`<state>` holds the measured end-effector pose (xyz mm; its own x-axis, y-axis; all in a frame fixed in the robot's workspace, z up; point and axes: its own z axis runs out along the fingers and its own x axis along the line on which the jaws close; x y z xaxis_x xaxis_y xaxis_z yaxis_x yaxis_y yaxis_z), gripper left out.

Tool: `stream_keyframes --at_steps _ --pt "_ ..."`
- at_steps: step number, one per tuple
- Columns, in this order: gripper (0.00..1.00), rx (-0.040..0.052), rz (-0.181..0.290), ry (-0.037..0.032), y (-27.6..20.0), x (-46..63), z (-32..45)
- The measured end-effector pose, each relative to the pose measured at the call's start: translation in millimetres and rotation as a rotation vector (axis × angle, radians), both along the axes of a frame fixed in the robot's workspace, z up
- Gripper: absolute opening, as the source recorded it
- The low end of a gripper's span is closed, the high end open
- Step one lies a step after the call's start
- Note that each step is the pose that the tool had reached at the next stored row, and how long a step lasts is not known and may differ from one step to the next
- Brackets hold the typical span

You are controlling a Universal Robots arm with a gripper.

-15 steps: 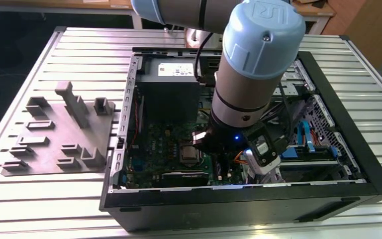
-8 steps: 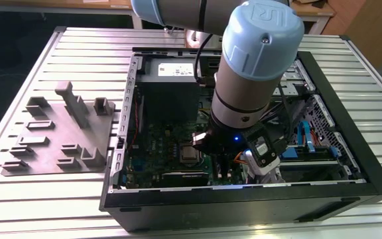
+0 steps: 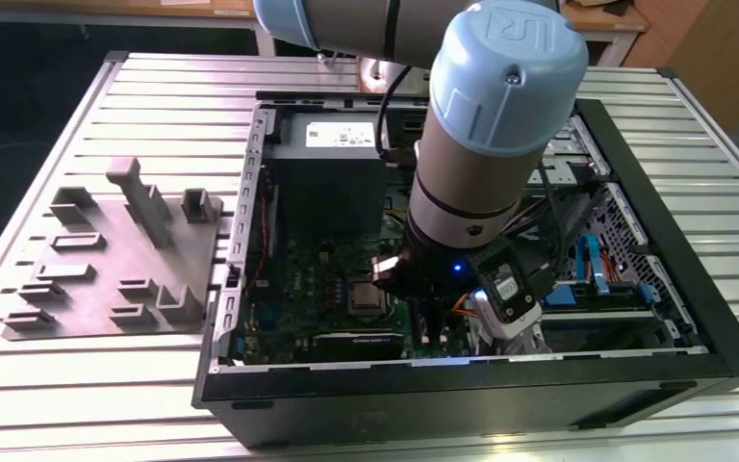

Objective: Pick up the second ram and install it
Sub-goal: 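Press down the second ram until it locks into place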

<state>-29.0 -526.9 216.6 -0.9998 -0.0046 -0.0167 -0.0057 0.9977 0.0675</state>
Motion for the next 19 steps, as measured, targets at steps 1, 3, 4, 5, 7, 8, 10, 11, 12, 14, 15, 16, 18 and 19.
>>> stream_keyframes --at_steps 1,3,4,5,7,8,10,11,12,14,15,16,18,19 --pt "0.1 0.0 0.0 0.0 0.0 0.0 -0.1" --pt "0.1 0.0 0.0 0.0 0.0 0.0 -0.1" --pt "0.1 0.0 0.0 0.0 0.0 0.0 -0.1" --pt "0.1 -0.0001 0.0 0.0 0.0 0.0 -0.1" --pt "0.1 0.0 0.0 0.0 0.0 0.0 -0.2" --pt "0.1 0.0 0.0 0.0 0.0 0.0 -0.2" --pt "0.1 0.0007 0.0 -0.0002 0.1 0.0 0.5" --pt "0.1 0.0027 0.0 -0.0008 0.3 0.1 1.9" --pt "0.1 0.0028 0.0 -0.0008 0.4 0.1 4.8" --pt "0.1 0.0004 0.0 -0.0001 0.1 0.0 13.2" --pt "0.1 0.0005 0.0 -0.0001 0.1 0.0 16.6" --pt "0.1 0.0002 0.0 -0.0001 0.0 0.0 19.4" --pt "0.1 0.0004 0.0 -0.0001 0.1 0.0 20.1" --pt "0.1 0.0006 0.0 -0.0002 0.1 0.0 20.1"
